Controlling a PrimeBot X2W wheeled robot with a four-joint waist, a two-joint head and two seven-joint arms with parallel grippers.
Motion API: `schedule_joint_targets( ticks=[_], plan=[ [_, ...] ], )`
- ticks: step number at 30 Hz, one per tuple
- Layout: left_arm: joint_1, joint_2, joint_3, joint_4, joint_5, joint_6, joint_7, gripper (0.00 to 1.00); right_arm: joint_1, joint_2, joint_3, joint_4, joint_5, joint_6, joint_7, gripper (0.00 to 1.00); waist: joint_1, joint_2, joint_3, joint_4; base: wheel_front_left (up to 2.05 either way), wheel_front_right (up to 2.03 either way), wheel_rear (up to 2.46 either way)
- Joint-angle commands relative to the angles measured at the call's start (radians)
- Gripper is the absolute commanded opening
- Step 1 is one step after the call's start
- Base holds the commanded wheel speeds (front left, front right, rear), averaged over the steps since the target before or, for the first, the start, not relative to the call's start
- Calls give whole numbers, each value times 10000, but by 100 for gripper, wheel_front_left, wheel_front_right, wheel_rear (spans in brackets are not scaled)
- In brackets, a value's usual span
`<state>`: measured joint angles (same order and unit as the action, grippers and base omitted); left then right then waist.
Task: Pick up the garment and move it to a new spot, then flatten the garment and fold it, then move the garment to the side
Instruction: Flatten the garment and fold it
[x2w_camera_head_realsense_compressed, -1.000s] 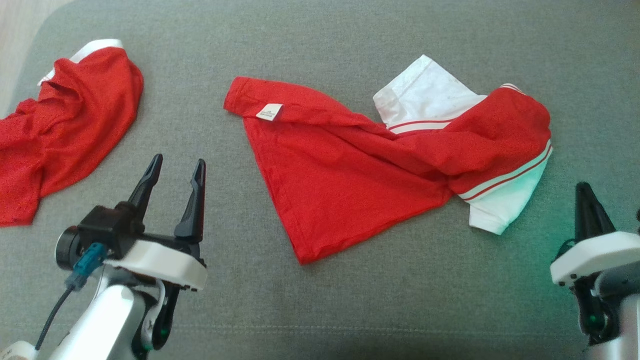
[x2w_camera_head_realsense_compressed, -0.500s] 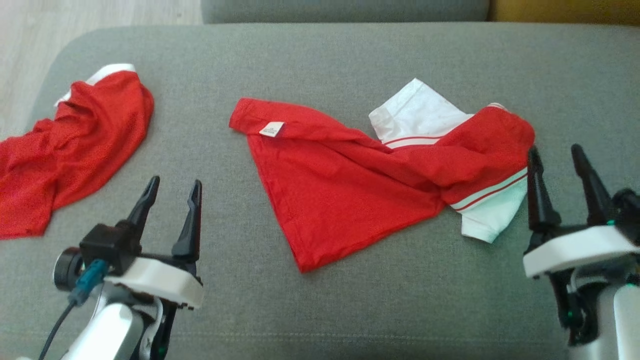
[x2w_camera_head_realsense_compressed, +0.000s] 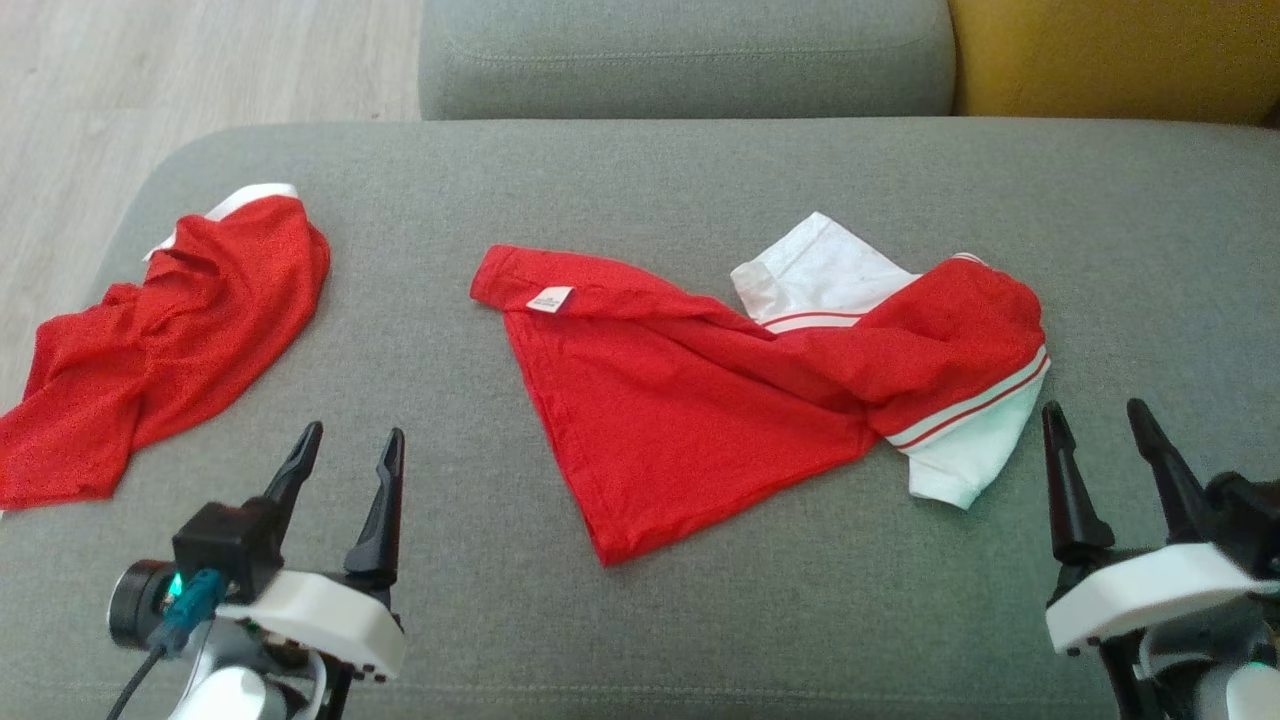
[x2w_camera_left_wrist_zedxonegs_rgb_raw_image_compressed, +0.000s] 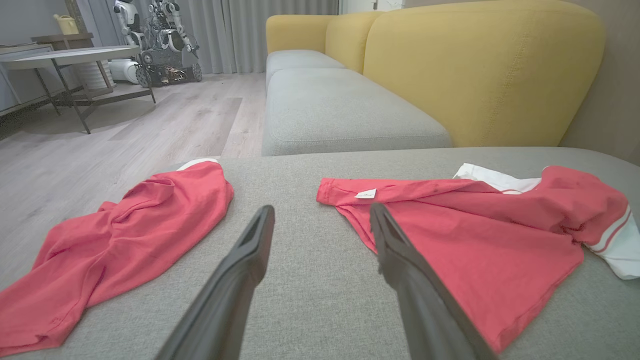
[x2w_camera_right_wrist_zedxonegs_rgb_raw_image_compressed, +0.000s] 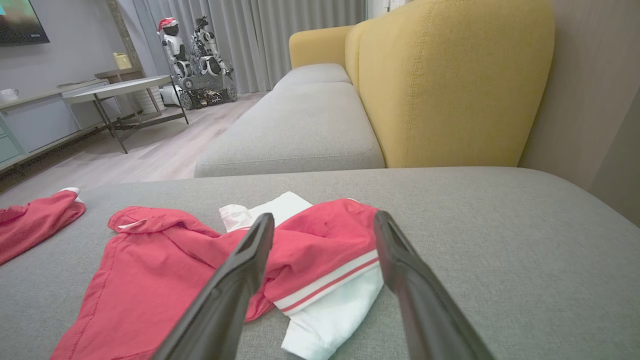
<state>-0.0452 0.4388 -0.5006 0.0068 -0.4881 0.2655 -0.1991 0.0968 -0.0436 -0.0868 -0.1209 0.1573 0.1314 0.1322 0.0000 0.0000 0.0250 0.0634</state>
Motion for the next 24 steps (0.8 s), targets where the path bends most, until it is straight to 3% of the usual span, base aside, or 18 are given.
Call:
schedule_joint_targets(
  ticks=[1,24],
  plan=[
    [-352,339,422,-375,-29,98,28,100,-160,-66,204,-433,75,-7,38,100,0,0,-85,-7,0,0,0],
    [-303,494,336,-749,-67,254,189,100,-127,-66,199,-400,232,-7,163,100,0,0,19,-39,0,0,0]
  ],
)
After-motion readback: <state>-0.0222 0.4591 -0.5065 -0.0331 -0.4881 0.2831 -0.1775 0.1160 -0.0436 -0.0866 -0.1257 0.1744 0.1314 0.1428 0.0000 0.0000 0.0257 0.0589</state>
